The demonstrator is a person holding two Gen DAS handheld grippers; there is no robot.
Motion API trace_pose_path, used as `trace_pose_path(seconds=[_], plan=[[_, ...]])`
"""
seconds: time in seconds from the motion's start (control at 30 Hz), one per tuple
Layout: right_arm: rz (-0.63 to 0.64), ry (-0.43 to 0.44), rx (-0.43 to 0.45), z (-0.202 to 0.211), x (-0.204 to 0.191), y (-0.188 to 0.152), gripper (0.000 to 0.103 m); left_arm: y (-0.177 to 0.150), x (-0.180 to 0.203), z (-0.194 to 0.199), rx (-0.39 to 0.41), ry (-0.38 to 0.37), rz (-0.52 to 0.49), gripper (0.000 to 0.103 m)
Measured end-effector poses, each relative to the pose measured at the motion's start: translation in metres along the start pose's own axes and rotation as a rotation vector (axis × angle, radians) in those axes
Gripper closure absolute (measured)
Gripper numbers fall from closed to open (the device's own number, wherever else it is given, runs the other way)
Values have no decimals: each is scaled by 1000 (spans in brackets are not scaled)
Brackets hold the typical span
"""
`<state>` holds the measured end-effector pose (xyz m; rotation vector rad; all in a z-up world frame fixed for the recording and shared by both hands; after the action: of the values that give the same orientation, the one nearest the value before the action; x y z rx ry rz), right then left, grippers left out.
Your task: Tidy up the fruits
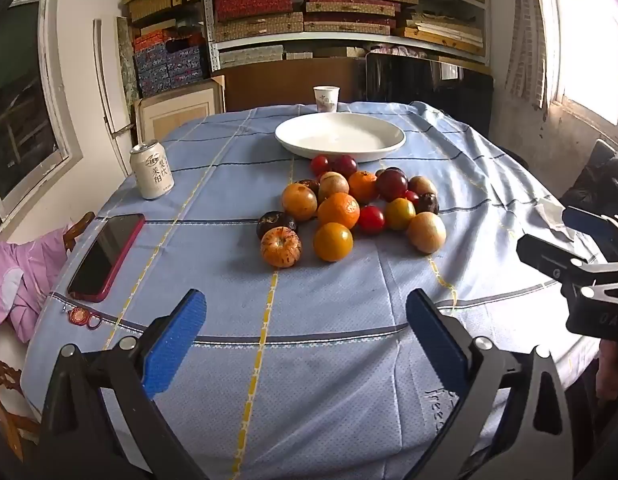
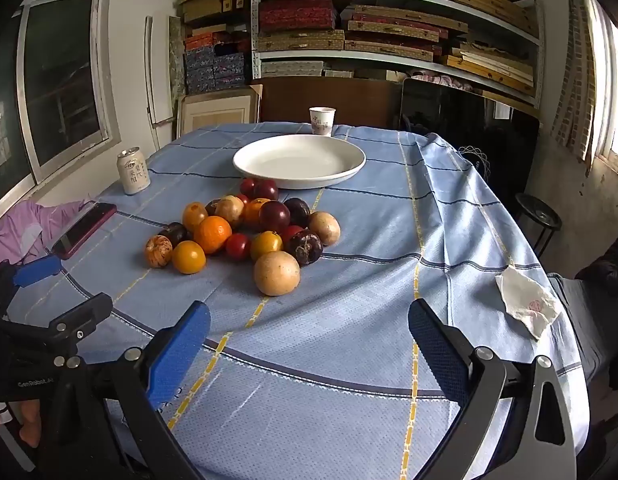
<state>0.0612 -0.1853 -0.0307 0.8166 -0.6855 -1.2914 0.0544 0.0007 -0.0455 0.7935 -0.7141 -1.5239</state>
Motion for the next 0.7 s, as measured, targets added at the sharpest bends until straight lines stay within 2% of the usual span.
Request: trace_pose_path(seconds=[0.2,0.7], plan=[[1,-1,1,1,0,0,3,1,0,-2,-4,20,-5,5],[5,-2,1,1,0,0,3,-2,-1,-5,2,12,10,5]])
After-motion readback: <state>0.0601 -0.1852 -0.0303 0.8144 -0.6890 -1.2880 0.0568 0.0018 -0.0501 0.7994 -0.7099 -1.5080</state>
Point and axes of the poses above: each gripper's, at about its wrist camera, not at the fingertips, and z roughly against the way its jaws point, x to its right, y to its top, the point moved 7 cm from there along -z, roughly the way its jaws point, and after that the axes turned 5 degrees about x, right-handed, at the moved point
